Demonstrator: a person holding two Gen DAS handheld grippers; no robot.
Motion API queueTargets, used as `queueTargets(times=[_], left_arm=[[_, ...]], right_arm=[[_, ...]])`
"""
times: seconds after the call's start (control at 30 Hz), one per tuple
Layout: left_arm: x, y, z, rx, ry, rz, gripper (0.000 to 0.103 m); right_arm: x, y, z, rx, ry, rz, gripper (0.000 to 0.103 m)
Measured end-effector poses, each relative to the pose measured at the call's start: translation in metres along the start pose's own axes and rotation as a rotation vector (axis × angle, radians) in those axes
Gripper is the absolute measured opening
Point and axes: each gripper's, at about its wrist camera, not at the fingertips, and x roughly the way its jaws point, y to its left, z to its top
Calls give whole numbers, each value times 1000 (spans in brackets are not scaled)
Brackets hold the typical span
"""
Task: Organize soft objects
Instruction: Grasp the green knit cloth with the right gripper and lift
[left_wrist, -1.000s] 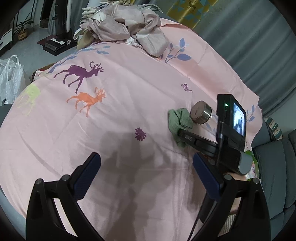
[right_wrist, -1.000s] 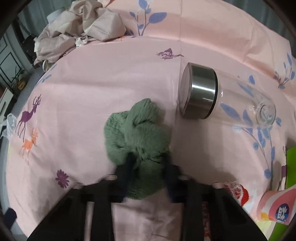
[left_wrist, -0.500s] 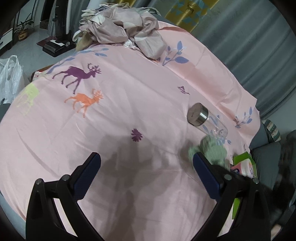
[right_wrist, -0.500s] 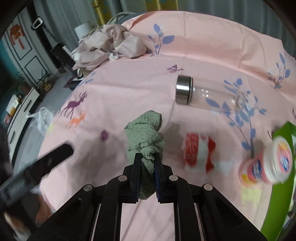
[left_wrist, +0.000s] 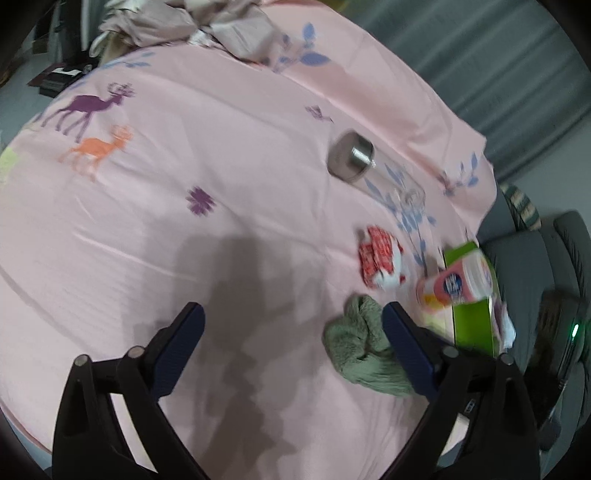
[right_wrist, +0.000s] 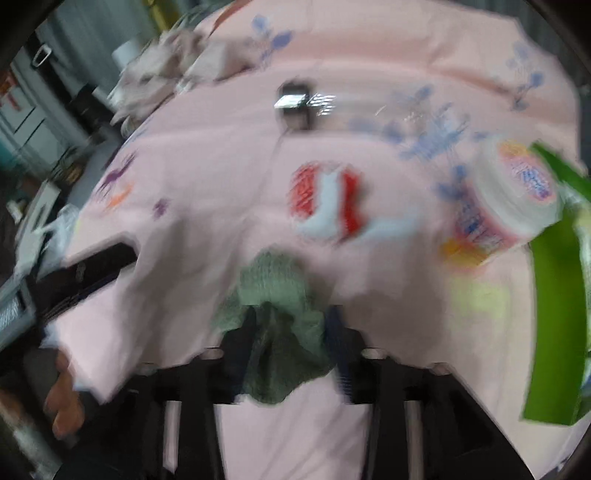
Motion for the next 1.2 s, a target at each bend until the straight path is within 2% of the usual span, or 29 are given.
queueTargets(times=[0.13, 0.23, 0.4, 0.57, 0.63, 0.77, 0.9, 1.0, 1.03, 1.07, 1.2], left_arm=[[11, -22, -14, 95, 53, -33, 79], [17, -37, -26, 156, 91, -59, 69], [31, -54, -42, 197, 171, -141, 56], [47, -58, -51, 191, 235, -153, 42], [51, -56, -52, 174, 243, -146, 40], [60, -53, -54, 155, 254, -130, 27], [61, -53, -54, 147, 250, -138, 23], [64, -51, -52, 140, 248, -138, 11], [66, -50, -52, 143, 243, -133, 8], [66, -49, -52, 136, 239, -138, 8], [63, -48, -50, 126, 217, -143, 5]], right_arm=[[-9, -21, 3, 126, -32, 80, 55], [-14, -22, 2, 139, -43, 99, 55], [2, -23, -3, 178, 48, 200, 55], [20, -25, -6, 199, 99, 175, 55], [24, -26, -7, 205, 110, 166, 55], [38, -28, -9, 231, 155, 194, 55], [47, -22, -14, 240, 191, 245, 55], [49, -16, -15, 217, 188, 264, 55], [50, -12, -16, 203, 189, 276, 50], [52, -9, -16, 195, 200, 294, 42], [52, -6, -16, 192, 190, 301, 37]])
